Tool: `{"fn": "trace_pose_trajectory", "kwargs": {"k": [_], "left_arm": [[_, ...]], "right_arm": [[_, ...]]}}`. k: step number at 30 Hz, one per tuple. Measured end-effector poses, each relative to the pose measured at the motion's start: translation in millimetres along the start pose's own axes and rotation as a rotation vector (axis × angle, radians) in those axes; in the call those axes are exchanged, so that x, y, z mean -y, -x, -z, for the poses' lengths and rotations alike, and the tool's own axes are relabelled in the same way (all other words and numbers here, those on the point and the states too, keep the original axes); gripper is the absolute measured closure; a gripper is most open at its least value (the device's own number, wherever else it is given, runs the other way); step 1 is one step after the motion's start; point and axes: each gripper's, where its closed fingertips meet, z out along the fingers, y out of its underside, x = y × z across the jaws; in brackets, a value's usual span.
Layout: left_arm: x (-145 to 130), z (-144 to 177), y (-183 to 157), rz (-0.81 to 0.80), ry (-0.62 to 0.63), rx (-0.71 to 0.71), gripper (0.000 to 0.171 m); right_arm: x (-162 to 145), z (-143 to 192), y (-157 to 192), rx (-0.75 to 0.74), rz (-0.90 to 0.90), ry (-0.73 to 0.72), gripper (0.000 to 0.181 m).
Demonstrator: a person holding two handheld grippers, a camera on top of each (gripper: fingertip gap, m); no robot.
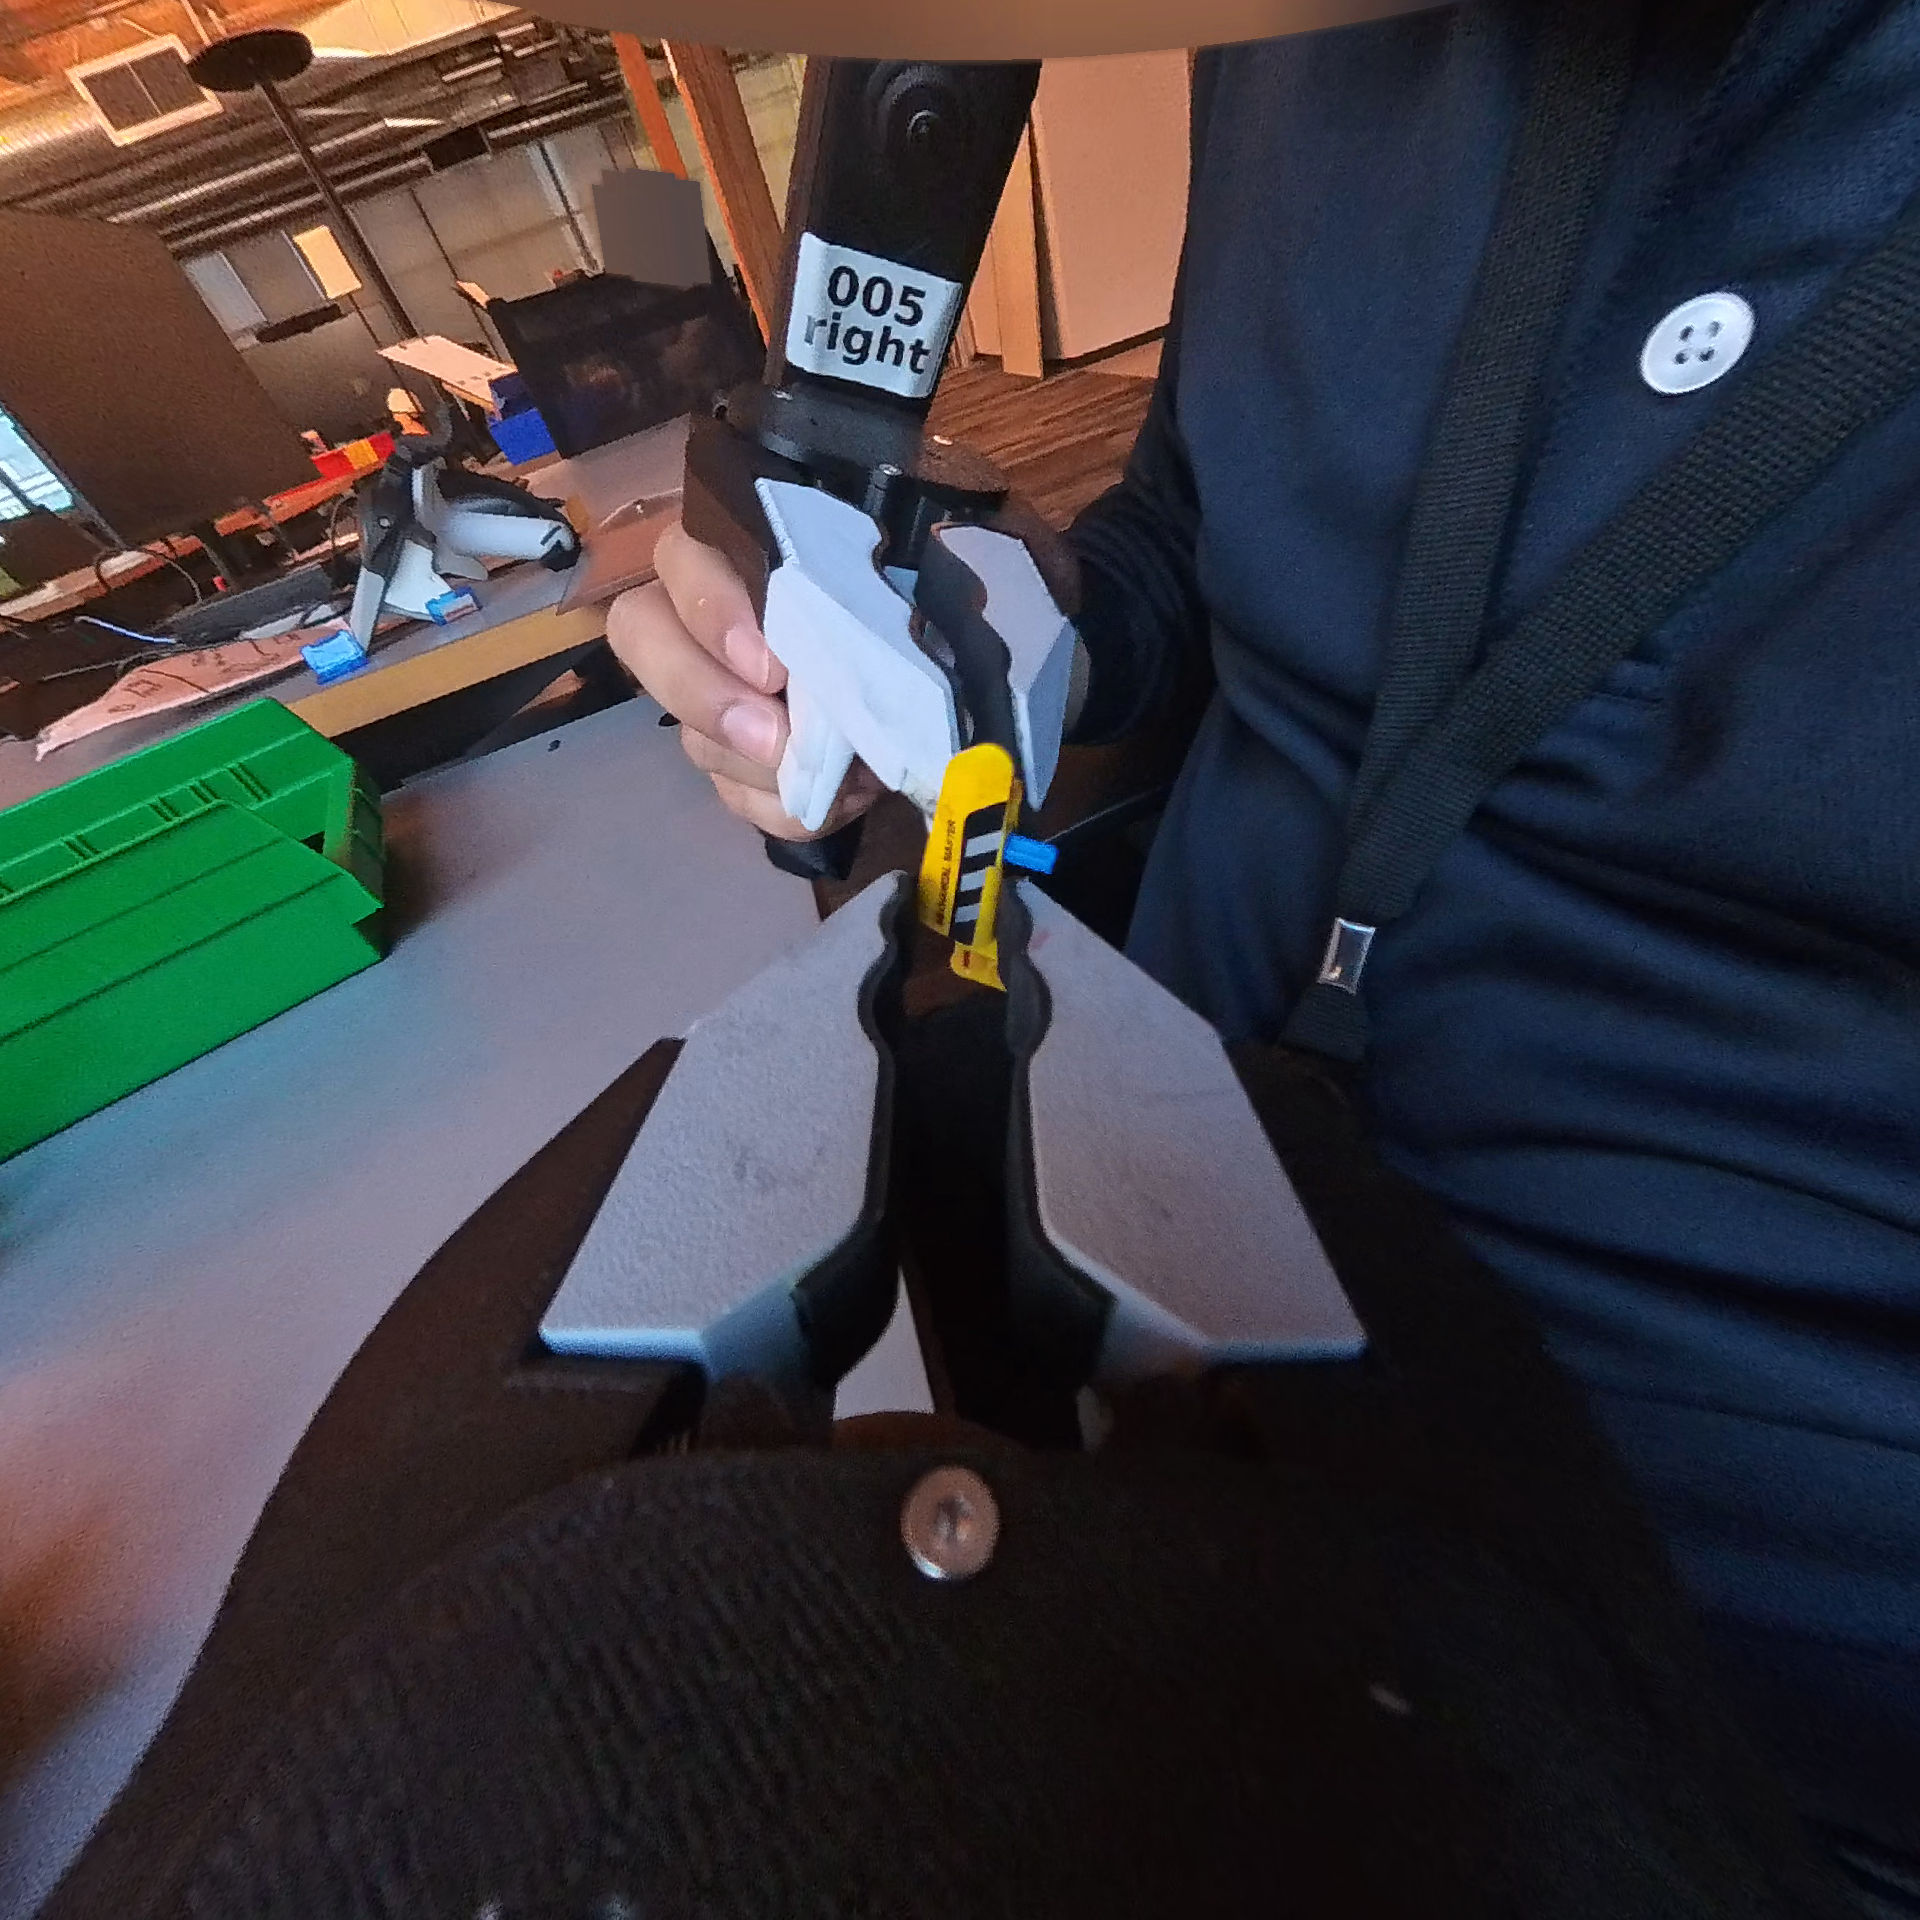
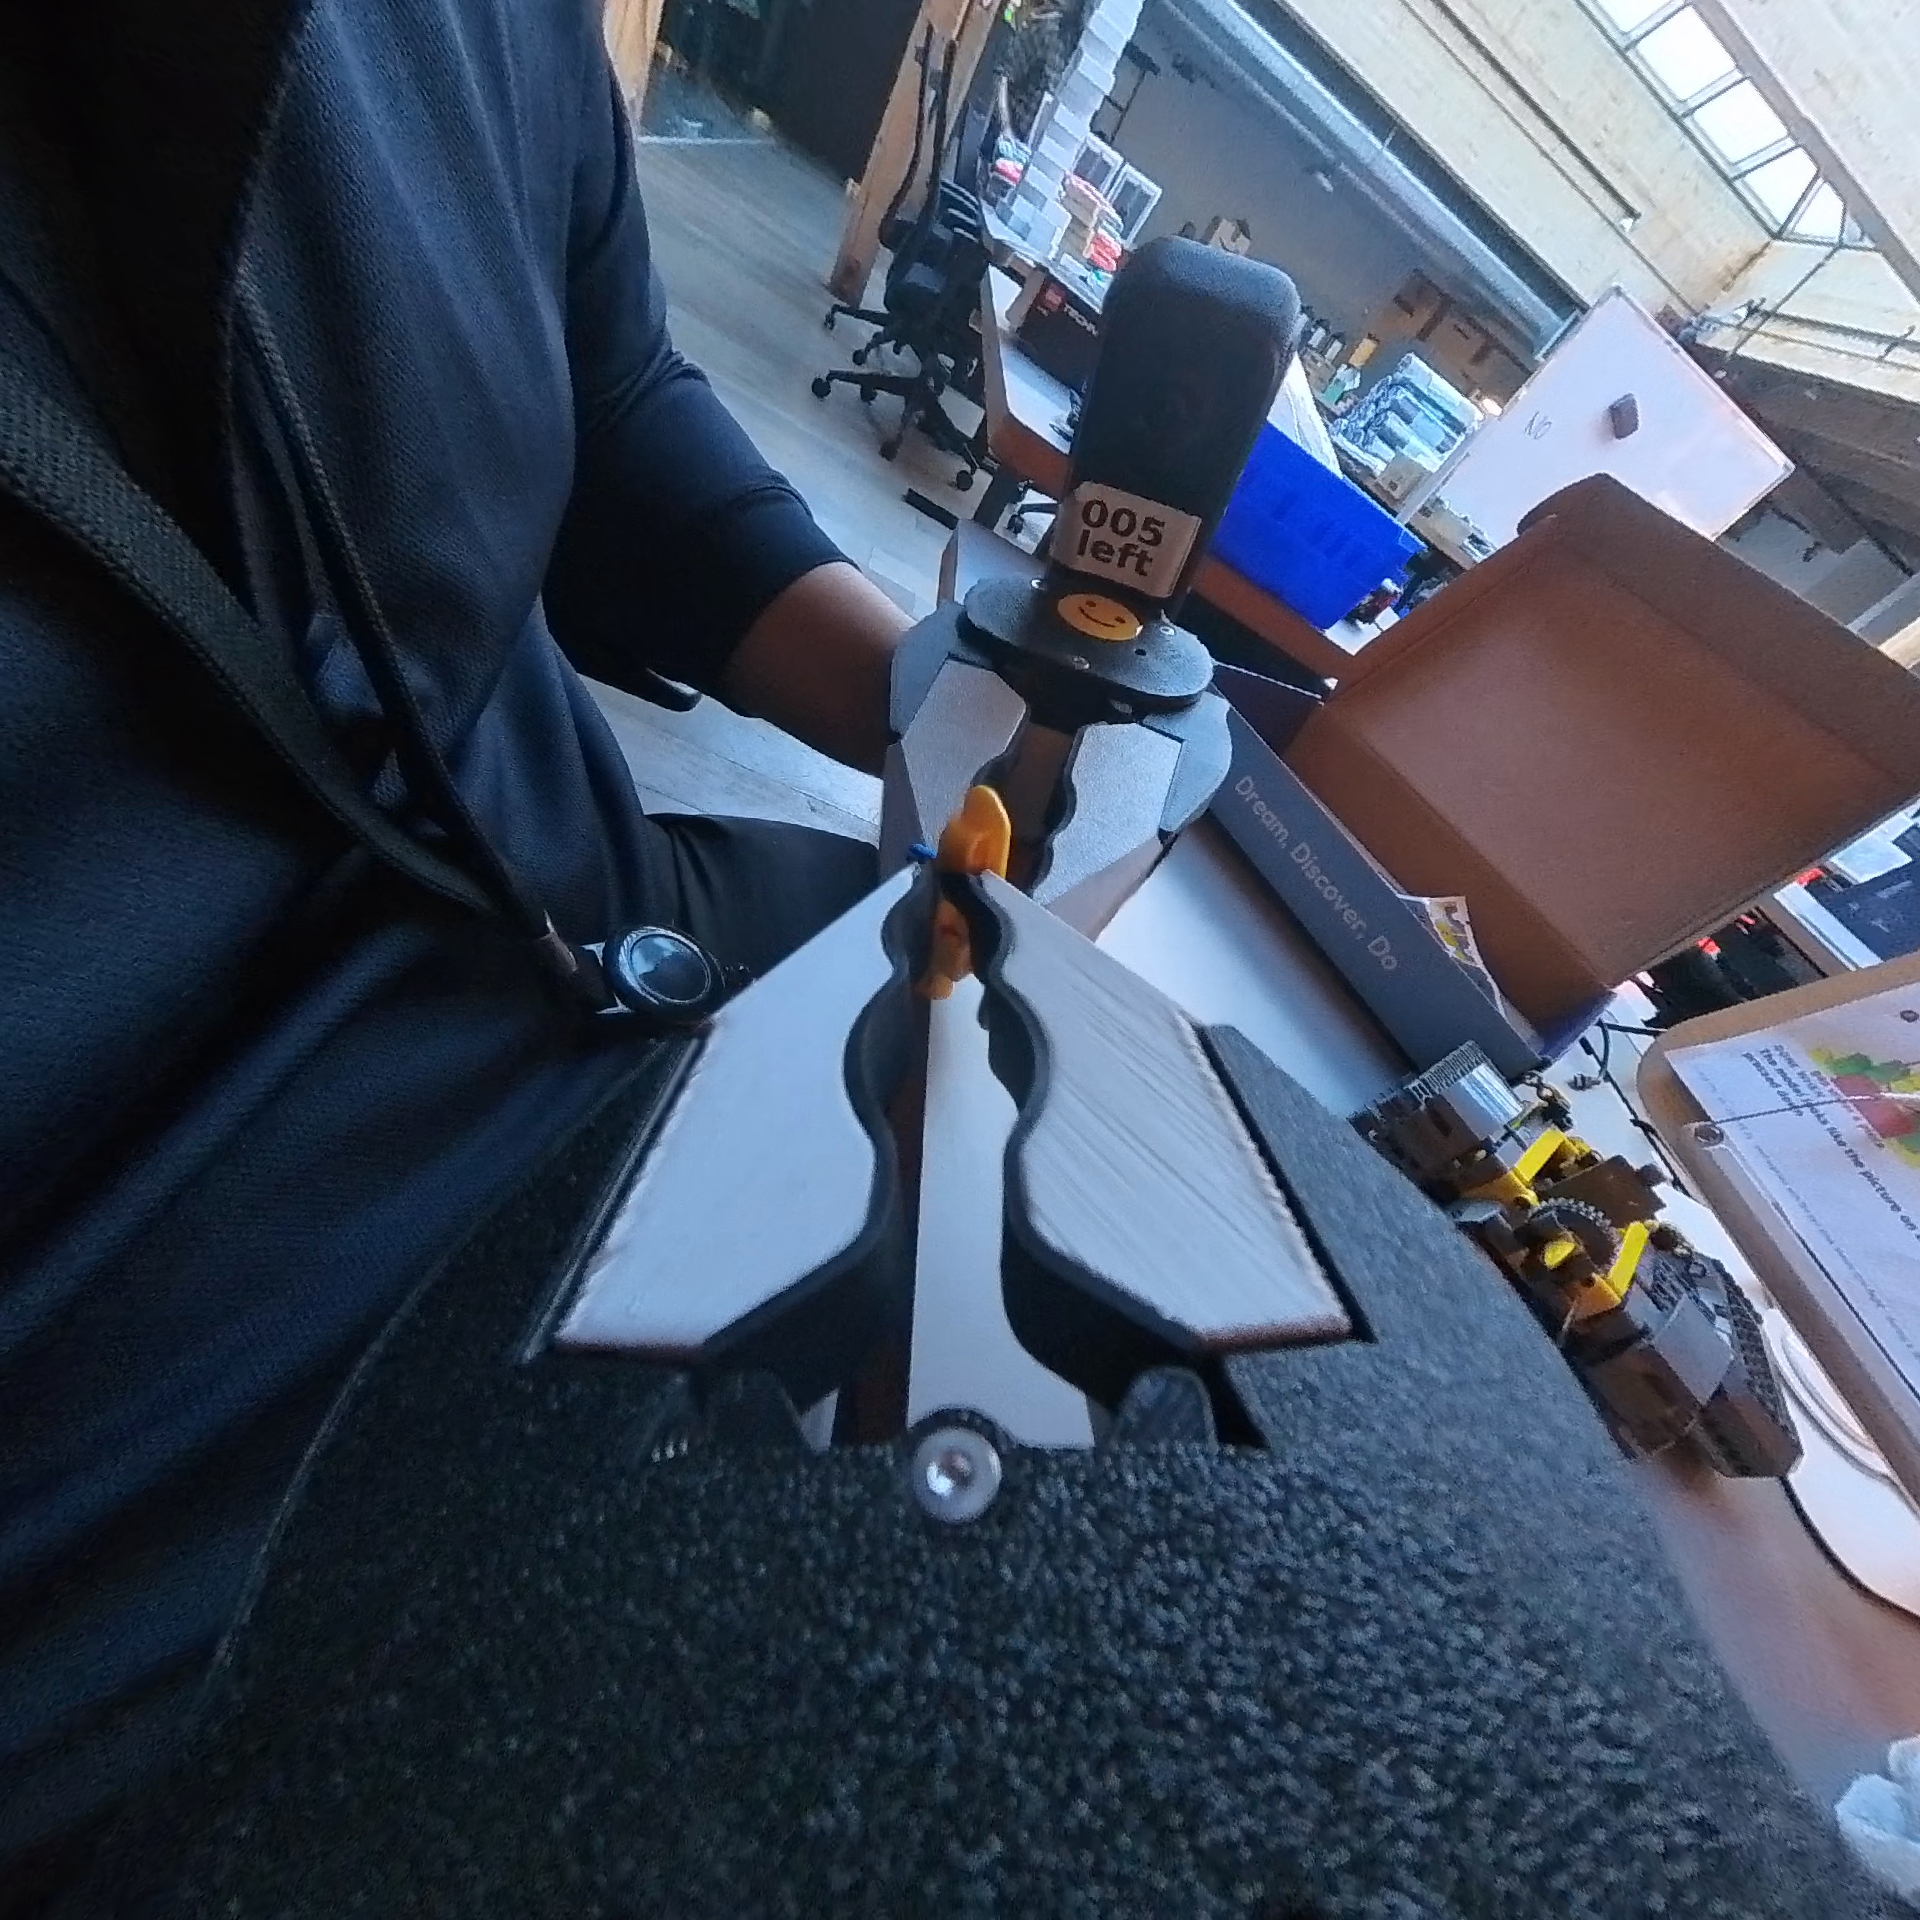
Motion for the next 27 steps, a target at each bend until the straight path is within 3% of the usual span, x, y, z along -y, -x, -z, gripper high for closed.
{"fn": "trace_pose_trajectory", "kwargs": {"k": [11,15,18,27], "left_arm": [[-3,0,7,-0.018,0.018,0.046,0.160],[-7,2,22,-0.060,0.056,0.156,0.160],[-8,0,26,-0.101,0.081,0.198,0.160],[-10,-2,27,-0.147,0.119,0.221,0.160]], "right_arm": [[-4,2,-4,-0.018,-0.011,0.036,0.178],[-10,3,-10,-0.048,-0.059,0.062,0.163],[-12,5,-17,-0.088,-0.076,0.059,0.177],[-15,6,-16,-0.095,-0.010,0.102,0.177]]}}
